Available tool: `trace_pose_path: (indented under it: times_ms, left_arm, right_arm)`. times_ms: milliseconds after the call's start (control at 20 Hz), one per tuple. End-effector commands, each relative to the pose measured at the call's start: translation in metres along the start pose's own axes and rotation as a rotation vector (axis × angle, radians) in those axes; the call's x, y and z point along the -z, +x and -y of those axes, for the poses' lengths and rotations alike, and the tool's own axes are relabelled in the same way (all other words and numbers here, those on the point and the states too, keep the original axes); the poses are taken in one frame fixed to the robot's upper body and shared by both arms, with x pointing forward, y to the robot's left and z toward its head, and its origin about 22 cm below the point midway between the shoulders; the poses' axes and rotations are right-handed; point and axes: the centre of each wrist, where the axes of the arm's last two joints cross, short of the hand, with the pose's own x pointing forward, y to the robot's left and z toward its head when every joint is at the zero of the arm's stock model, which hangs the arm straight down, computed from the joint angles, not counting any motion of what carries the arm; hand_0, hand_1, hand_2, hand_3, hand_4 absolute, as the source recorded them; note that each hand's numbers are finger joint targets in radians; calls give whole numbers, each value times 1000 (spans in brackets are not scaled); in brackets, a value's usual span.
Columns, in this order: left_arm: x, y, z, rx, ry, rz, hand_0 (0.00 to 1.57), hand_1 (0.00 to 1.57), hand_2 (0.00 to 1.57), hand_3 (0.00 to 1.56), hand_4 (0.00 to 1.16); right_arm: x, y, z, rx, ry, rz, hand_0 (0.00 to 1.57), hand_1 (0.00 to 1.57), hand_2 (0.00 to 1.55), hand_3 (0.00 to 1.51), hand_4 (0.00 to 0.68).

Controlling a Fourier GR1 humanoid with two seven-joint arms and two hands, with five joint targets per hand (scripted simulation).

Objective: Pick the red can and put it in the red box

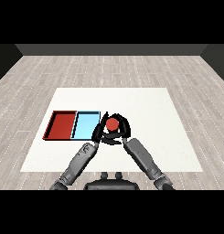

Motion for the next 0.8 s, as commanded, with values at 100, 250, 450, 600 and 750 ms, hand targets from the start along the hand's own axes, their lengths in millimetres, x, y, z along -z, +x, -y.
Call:
trace_pose_path:
  times_ms: [100, 250, 450, 600, 750]
  left_arm:
    - [2, -4, 0, -8, -15, 11, 0, 0, 0, 0, 0]
    - [14, 13, -18, 15, -24, -6, 0, 0, 0, 0, 0]
    - [13, 16, 17, 23, -32, -12, 0, 0, 0, 0, 0]
    - [1, -3, -6, 10, -12, -7, 0, 0, 0, 0, 0]
    - [-4, -7, 26, 88, 32, -11, 0, 0, 0, 0, 429]
  right_arm:
    - [-14, -10, -13, 1, 30, 28, 1447, 1447, 1425, 1383, 615]
    - [-5, -7, -11, 45, 32, -4, 1445, 1445, 1430, 1385, 600]
    - [-4, -4, -25, 45, 42, 14, 1459, 1459, 1445, 1395, 588]
    - [1, -2, -30, 46, 45, 18, 1455, 1455, 1450, 1398, 543]
    - [1, 19, -27, 53, 39, 27, 1486, 1486, 1461, 1406, 504]
